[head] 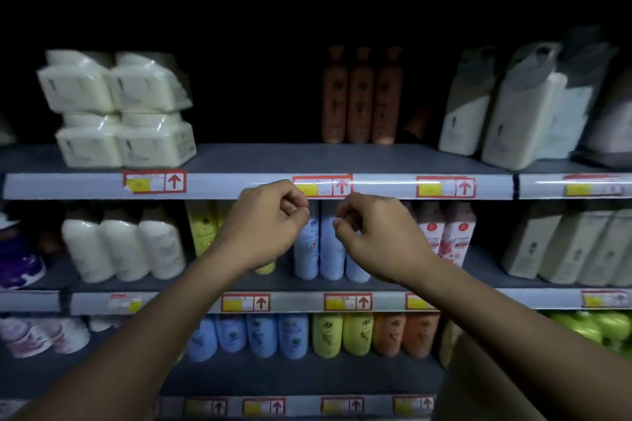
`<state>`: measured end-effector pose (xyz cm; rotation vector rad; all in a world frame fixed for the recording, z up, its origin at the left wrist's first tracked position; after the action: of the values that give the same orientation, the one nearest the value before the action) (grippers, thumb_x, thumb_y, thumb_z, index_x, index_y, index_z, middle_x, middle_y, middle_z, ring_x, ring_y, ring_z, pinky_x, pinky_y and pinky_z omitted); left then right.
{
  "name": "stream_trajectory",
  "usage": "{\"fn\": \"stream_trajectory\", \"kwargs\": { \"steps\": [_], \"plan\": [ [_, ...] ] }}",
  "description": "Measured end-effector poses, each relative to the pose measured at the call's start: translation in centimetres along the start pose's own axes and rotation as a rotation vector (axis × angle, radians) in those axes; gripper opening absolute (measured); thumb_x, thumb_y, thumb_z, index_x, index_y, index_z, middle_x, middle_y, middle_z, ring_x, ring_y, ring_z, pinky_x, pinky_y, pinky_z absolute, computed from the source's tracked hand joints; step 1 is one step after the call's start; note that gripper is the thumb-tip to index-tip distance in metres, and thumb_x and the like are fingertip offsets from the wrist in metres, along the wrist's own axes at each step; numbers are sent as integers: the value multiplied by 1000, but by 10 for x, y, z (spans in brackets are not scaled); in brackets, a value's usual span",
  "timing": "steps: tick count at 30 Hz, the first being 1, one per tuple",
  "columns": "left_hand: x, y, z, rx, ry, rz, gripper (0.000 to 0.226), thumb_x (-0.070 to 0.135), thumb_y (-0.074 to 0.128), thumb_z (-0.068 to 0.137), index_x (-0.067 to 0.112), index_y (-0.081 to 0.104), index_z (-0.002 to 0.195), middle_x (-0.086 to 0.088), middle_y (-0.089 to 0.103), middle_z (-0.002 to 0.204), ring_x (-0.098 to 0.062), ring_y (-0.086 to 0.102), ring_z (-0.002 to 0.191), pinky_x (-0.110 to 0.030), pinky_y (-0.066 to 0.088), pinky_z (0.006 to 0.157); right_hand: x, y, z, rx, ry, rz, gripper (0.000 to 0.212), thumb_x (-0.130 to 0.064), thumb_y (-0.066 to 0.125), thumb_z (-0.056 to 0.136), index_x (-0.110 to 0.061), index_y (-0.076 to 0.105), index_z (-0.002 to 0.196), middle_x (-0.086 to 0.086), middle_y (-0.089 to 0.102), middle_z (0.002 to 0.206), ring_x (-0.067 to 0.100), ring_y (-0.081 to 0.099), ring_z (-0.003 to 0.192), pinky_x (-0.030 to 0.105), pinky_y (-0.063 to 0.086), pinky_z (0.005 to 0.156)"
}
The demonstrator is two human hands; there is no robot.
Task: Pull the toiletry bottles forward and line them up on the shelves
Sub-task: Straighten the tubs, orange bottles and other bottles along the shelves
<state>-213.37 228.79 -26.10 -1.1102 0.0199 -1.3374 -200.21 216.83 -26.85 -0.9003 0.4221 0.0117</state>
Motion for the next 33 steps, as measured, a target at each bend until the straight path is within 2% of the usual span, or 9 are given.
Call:
{"fn": "stream_trajectory", "kwargs": {
  "steps": [5,11,17,22,26,28,31,32,33],
  "plan": [
    [31,-24,0,27,54,36,4,28,72,86,31,70,85,16,69,74,-2,65,71,-30,55,74,-10,-30,2,46,2,17,19,-38,58,88,-27,69,99,-10,72,88,14,66,85,37,56,74],
    [42,-26,24,33,84,41,8,24,70,86,29,70,92,15,71,86,-2,66,81,-29,53,80,15,-43,20,86,97,82,24,-34,61,86,-24,70,107,-9,72,96,13,67,91,33,55,81],
    [26,-10,83,36,39,-34,16,23,74,88,25,68,102,10,69,96,-3,66,83,-19,47,74,59,-48,69,120,201,108,36,-26,66,83,-18,65,118,-2,70,109,15,67,99,33,53,90],
    [1,13,144,38,-26,-39,21,25,74,90,25,65,109,6,68,100,-3,65,87,-15,44,72,96,-56,120,207,249,88,33,-27,64,81,-22,65,113,-3,68,104,18,66,96,35,54,88],
    [-11,31,195,15,-62,-10,33,31,74,92,20,62,121,2,65,114,-10,65,96,-25,47,85,105,-54,169,210,210,68,36,-30,64,86,-18,63,119,3,69,108,24,67,99,39,54,87],
    [-18,37,221,-3,-126,7,34,38,72,93,13,64,115,-1,66,107,-17,65,97,-29,51,84,105,-53,192,204,213,22,21,-31,65,90,-14,60,101,10,66,101,33,65,93,39,52,78],
    [-31,54,258,-77,-194,74,30,42,67,95,14,71,104,1,69,96,-15,65,87,-27,51,74,112,-46,227,153,262,-25,33,-32,61,93,-15,46,70,19,68,90,41,66,89,36,47,69],
    [-29,56,267,-103,-162,180,27,40,65,97,17,71,110,1,70,106,-15,65,93,-25,50,78,112,-42,238,117,269,-38,33,-30,59,94,-14,47,68,20,69,93,41,66,93,34,47,70],
    [-31,62,279,-155,-144,208,30,36,61,100,17,69,123,-5,69,123,-20,65,108,-23,48,90,113,-39,248,98,272,-53,25,-27,57,94,-14,52,74,19,69,102,40,65,100,32,46,73]
  ]
}}
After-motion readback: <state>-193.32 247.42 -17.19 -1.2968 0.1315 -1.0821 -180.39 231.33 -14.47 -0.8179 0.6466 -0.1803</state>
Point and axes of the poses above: each hand's wrist, its own z-axis towards the middle knuckle, its own y-axis out of the palm, x = y × z, the point moved 10 cm from there along z, towards the middle knuckle
